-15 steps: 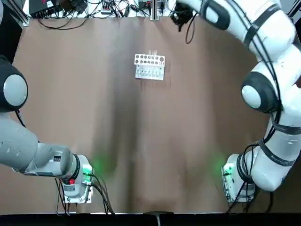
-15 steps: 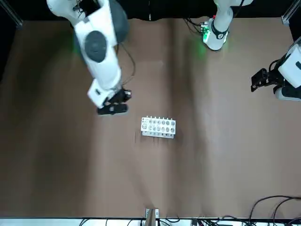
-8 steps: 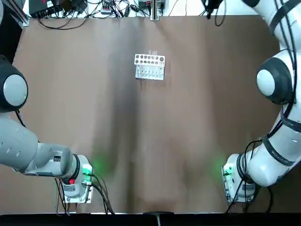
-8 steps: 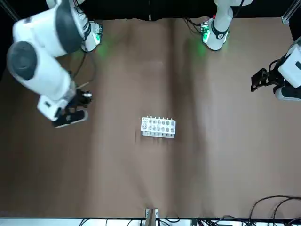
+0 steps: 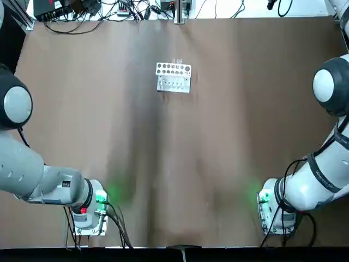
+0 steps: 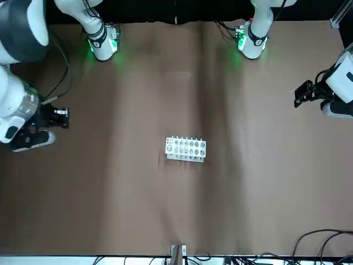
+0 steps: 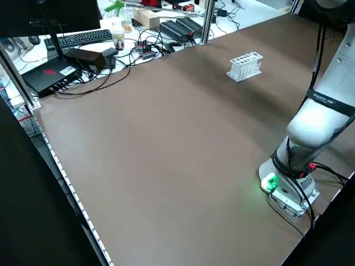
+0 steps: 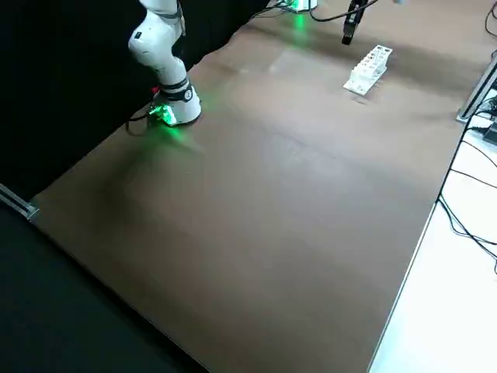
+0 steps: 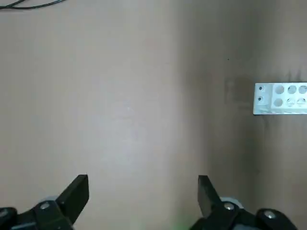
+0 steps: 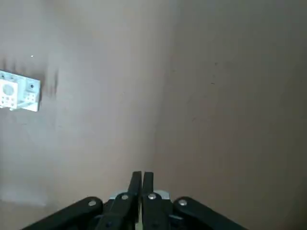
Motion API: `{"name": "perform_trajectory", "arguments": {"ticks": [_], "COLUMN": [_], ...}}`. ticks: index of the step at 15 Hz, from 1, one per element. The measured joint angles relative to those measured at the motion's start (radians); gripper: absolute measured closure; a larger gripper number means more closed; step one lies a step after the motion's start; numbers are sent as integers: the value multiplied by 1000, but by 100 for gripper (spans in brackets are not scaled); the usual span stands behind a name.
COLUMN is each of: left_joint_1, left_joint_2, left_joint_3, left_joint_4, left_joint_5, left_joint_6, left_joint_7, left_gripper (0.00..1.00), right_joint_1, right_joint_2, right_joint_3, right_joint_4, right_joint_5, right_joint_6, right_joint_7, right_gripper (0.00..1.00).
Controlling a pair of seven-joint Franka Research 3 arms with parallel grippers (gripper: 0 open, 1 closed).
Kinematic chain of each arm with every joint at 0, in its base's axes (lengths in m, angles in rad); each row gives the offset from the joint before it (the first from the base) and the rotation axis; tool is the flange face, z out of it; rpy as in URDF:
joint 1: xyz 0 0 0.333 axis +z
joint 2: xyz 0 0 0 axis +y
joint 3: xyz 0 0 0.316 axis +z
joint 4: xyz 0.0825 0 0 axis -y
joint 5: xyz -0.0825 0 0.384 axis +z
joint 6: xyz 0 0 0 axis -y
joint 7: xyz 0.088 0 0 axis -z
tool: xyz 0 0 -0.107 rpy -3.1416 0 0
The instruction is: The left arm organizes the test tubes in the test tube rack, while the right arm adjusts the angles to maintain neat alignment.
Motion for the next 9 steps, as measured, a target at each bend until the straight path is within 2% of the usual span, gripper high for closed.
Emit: {"name": "perform_trajectory", "arguments": {"ticks": [2, 4, 9], "left_joint_1": [0, 0, 0], "left_joint_2": [0, 0, 0], "left_joint_3": [0, 0, 0], "left_joint_4": [0, 0, 0], "left_joint_5": [0, 0, 0], "left_joint_6": [0, 0, 0], "left_joint_7": [0, 0, 0], "left_gripper": [0, 0, 0], "right_joint_1": [-25, -38, -30], "right_joint_2": [-15, -62, -246], "right_joint_3": [0, 0, 15], "right_joint_4": [-25, -98, -355], "right_joint_5": [0, -1, -1], "right_joint_6": [6, 36, 113], "right_joint_7": [-47, -90, -105], "right_gripper": [92, 91, 86]}}
